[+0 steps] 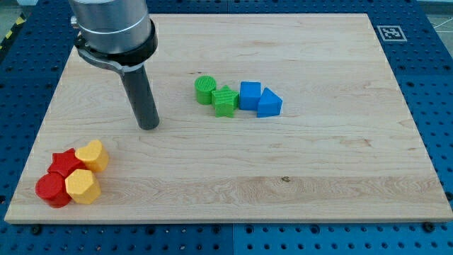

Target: Point your arm towards the yellow hexagon

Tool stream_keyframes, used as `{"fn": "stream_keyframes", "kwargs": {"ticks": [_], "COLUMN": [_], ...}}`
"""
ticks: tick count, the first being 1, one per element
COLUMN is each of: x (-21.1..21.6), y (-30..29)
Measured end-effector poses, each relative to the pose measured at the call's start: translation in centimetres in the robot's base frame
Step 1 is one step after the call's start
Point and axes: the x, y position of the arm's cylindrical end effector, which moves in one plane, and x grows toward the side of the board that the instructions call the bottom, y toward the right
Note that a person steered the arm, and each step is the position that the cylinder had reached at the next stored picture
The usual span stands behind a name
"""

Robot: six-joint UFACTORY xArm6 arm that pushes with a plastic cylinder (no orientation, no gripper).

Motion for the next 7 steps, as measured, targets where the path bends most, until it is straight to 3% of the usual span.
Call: {"fn": "stream_keyframes", "kwargs": {"ticks": [1,2,4,5,7], "x": [1.6,7.0,7.8,14.4,14.4], "y": [0.4,0.8,0.8,0.9,-0.7]}}
